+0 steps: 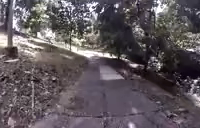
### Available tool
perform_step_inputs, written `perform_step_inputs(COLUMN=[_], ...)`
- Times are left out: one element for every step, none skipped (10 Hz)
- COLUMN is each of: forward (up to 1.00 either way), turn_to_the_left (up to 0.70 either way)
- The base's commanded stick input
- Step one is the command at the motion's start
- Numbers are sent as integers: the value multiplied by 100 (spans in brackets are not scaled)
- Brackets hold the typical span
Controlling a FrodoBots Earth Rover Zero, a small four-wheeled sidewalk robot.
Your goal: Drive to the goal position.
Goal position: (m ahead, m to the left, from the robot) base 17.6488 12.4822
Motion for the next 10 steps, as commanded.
perform_step_inputs(forward=[100,100,100,100,100,100,100,100,100,100], turn_to_the_left=[0,0,0,0,0,0,0,0,0,0])
